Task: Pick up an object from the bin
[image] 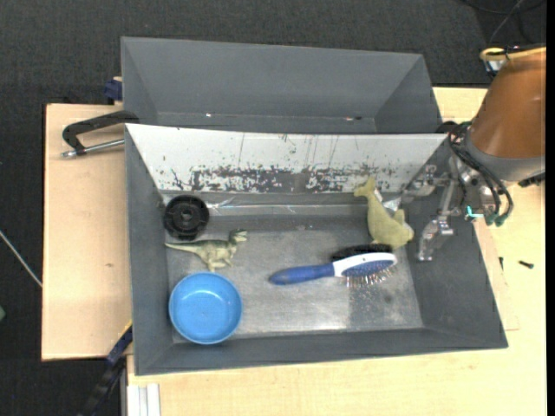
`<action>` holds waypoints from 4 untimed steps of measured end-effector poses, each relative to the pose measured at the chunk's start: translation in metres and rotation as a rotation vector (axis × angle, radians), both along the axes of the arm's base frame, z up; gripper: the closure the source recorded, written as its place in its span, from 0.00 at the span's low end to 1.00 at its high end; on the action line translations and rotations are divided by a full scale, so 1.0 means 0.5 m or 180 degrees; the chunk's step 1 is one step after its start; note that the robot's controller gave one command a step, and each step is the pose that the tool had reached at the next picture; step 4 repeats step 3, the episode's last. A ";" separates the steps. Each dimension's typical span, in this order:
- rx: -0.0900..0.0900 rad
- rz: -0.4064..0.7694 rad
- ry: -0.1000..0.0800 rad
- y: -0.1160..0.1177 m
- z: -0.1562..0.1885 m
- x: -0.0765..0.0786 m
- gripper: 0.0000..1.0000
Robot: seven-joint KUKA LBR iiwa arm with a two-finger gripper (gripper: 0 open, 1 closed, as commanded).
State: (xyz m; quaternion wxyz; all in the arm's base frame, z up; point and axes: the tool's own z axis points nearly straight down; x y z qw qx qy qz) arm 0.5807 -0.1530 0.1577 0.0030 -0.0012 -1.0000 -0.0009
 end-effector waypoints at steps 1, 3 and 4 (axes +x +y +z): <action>-0.0013 0.0162 -0.0051 0.079 -0.168 0.006 0.00; -0.0014 0.0141 -0.0069 0.087 0.130 -0.005 1.00; -0.0014 0.0141 -0.0069 0.087 0.130 -0.005 1.00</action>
Offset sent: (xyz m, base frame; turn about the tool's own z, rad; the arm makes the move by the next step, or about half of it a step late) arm -0.0003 0.0394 -0.0858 -0.0512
